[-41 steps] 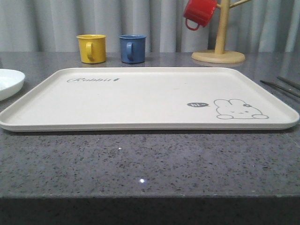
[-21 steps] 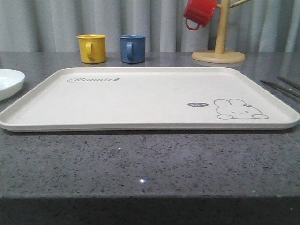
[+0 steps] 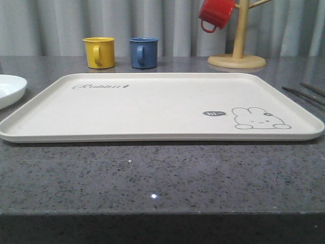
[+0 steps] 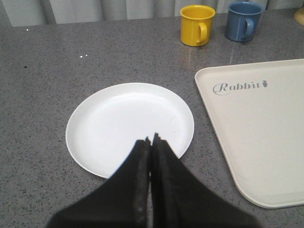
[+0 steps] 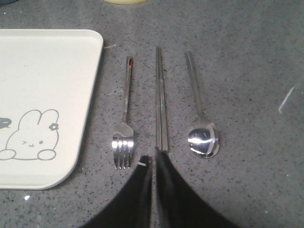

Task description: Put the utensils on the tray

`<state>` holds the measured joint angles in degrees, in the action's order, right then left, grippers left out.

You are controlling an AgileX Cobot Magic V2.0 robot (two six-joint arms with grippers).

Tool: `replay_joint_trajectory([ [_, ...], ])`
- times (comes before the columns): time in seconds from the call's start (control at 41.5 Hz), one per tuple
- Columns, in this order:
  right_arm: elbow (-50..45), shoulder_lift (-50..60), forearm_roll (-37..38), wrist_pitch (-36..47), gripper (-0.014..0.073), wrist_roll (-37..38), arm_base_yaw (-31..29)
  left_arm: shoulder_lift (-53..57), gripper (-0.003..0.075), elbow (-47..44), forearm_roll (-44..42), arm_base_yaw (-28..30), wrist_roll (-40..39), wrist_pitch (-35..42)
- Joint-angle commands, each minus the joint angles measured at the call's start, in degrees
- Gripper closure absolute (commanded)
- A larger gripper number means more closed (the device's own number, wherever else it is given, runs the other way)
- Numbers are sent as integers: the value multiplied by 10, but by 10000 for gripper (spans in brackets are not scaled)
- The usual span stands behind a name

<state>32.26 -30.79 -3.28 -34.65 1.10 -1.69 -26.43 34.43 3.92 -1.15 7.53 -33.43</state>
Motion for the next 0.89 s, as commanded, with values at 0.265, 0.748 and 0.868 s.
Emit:
replay_joint_trajectory([
  [0.265,15,-12,-1,38,190,-3,-2,-25,258,27,-20,1,-5,-2],
  [0.748,15,-12,-1,38,190,-3,-2,-259,259,167,-39,8,-5,-129],
  [0.868,15,-12,-1,38,190,-3,-2,-326,259,205,-36,56,-5,-142],
])
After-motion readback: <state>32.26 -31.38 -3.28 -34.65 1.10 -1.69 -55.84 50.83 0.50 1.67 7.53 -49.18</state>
